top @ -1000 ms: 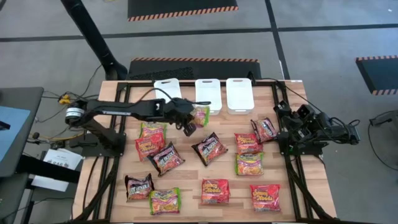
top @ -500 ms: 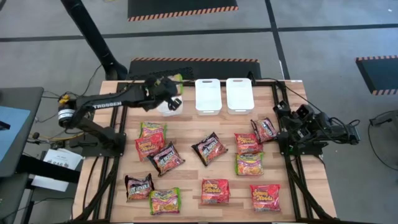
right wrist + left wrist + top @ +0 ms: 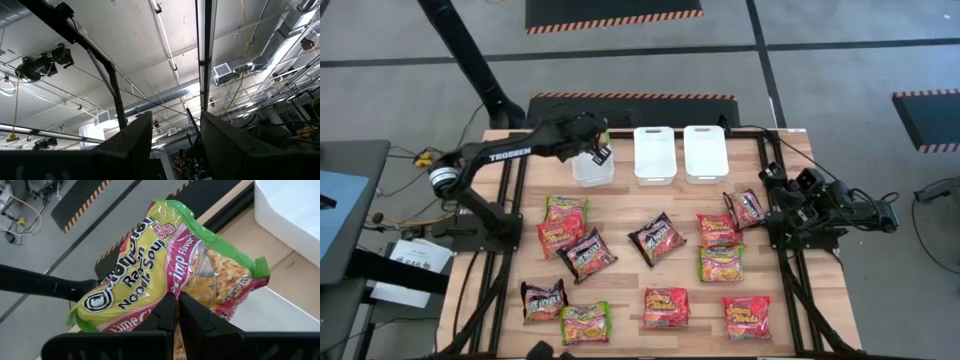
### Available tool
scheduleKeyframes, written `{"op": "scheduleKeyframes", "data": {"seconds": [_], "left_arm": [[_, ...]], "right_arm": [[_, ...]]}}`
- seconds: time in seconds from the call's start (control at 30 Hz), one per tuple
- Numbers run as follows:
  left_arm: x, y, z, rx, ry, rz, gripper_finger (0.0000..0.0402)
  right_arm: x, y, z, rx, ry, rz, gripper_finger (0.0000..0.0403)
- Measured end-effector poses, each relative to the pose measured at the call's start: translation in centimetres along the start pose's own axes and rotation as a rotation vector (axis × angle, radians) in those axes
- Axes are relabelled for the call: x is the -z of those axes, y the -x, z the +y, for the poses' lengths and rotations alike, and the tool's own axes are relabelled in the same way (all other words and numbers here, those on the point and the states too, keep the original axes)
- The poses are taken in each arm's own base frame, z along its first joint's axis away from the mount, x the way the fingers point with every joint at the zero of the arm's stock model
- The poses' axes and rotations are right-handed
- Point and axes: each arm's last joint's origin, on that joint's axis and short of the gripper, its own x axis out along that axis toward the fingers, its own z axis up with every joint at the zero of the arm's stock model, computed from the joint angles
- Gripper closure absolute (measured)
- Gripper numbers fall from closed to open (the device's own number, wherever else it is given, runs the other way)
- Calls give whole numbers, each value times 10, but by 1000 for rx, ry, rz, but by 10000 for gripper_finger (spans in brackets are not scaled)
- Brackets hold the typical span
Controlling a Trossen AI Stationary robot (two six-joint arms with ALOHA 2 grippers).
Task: Sort Maruchan noodles
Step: Put the green noodle pack into the left white bin
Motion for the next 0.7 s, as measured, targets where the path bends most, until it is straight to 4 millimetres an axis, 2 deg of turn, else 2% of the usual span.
{"op": "scheduleKeyframes", "data": {"seconds": [0.2,0.4,0.57,0.7], "left_arm": [[1,-20,2,-30,11,26,401],[-2,-29,15,-64,34,18,401],[-5,-35,23,45,43,8,401],[-2,-42,26,25,73,32,401]], "right_arm": [[0,0,0,0,0,0,211],[0,0,0,0,0,-1,211],[0,0,0,2,1,-1,211],[0,0,0,2,1,-1,211]]}}
